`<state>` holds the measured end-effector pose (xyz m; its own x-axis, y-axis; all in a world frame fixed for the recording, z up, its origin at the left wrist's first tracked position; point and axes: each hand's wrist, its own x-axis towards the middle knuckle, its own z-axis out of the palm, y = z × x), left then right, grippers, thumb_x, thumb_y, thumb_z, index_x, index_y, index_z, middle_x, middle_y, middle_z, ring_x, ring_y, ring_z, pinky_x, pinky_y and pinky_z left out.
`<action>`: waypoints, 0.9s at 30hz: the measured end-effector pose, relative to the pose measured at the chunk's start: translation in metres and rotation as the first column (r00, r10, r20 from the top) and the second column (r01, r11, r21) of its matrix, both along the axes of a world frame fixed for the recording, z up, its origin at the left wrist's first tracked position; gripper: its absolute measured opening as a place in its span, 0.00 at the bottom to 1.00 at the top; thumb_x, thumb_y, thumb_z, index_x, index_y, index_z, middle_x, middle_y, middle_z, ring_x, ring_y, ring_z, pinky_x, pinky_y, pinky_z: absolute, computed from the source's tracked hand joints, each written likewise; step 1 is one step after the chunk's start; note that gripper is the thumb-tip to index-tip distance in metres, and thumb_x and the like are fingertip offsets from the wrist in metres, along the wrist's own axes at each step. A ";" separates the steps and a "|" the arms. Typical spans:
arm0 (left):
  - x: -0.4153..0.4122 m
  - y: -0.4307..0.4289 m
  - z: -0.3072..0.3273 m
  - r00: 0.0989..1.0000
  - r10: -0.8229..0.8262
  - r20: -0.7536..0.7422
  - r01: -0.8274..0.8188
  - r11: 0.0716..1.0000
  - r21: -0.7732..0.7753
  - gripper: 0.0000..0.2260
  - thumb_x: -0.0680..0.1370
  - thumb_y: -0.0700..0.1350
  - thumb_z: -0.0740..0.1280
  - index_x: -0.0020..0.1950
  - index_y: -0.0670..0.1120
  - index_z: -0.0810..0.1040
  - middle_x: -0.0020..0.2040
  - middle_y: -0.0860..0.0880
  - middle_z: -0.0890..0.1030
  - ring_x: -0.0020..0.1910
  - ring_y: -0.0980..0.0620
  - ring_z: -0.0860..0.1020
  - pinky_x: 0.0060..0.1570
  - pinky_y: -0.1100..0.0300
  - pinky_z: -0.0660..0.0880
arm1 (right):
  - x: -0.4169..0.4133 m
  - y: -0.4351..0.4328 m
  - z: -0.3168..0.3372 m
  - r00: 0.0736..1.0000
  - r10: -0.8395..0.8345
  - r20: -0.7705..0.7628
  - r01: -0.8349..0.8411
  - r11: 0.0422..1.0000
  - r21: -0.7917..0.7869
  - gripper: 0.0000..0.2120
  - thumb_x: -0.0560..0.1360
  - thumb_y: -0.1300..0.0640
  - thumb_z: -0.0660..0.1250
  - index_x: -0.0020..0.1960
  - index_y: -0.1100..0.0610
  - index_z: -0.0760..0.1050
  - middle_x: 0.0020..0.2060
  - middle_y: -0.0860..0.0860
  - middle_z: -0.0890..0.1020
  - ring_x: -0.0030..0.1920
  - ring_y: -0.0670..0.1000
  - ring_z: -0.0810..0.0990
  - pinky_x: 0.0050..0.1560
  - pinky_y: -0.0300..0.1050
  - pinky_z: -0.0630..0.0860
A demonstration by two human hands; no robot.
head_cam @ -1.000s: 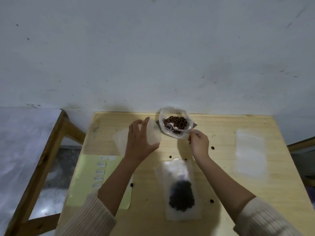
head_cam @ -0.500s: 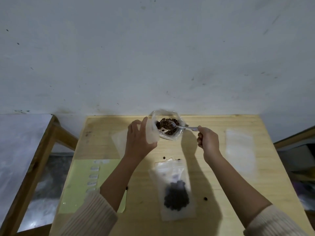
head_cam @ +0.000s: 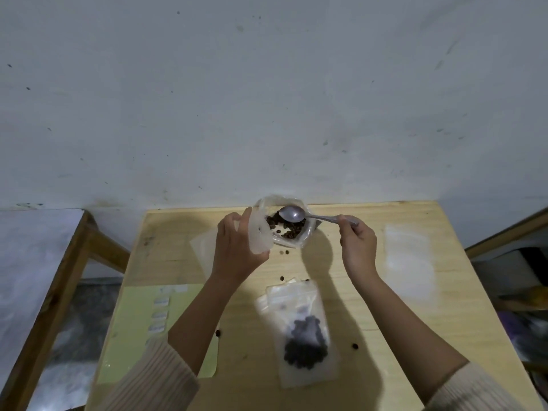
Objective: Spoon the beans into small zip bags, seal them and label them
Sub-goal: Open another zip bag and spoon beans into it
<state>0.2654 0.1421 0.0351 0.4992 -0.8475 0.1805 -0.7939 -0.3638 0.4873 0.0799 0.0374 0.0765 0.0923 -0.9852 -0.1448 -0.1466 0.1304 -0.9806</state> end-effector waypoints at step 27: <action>0.011 0.009 0.007 0.999 0.025 -0.020 -0.023 0.997 0.078 0.43 0.64 0.49 0.75 0.74 0.45 0.59 0.63 0.43 0.64 0.63 0.46 0.60 0.64 0.57 0.61 | 0.009 -0.013 -0.026 0.999 -0.037 0.005 0.031 0.908 0.417 0.15 0.76 0.60 0.60 0.31 0.56 0.65 0.27 0.50 0.63 0.23 0.48 0.59 0.26 0.41 0.55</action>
